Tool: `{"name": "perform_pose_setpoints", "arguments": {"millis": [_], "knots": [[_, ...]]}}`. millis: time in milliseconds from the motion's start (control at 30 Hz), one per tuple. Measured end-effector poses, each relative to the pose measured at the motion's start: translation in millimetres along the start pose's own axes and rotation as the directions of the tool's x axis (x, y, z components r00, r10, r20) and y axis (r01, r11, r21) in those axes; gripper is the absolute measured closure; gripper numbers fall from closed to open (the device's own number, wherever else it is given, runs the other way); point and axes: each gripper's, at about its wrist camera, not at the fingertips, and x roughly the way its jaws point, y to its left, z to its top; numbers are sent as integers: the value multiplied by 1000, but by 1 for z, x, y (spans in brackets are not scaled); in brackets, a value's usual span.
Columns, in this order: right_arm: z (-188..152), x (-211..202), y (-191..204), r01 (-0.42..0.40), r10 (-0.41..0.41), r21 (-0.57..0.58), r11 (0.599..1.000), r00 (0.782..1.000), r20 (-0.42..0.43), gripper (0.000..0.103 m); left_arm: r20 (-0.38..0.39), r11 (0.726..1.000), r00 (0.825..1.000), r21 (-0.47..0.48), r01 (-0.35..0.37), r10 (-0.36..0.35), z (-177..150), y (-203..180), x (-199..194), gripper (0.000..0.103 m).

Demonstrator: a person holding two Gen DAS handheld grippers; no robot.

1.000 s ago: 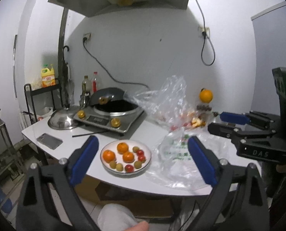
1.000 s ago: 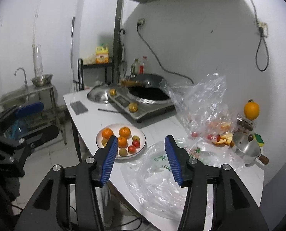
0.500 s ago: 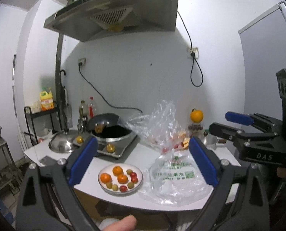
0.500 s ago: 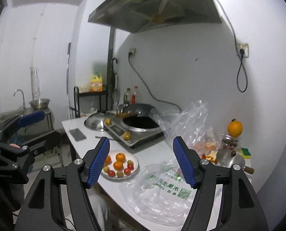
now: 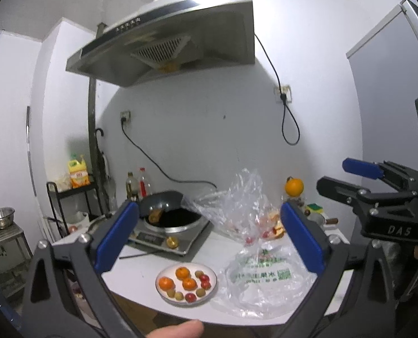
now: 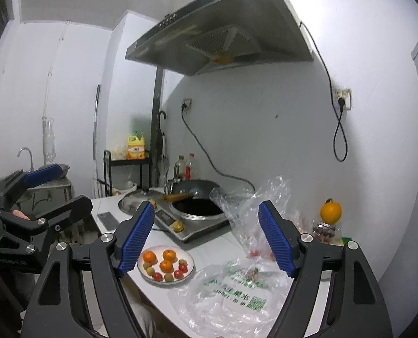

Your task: Organize fruits

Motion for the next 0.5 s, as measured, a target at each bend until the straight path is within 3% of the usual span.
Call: {"name": "perform_pose_setpoints", "arguments": {"millis": [500], "knots": [[16,-10,-3,19,-19,-14,1000,1000,21,23,38,1000,999,8,-5,4,13,1,-8,1]]}}
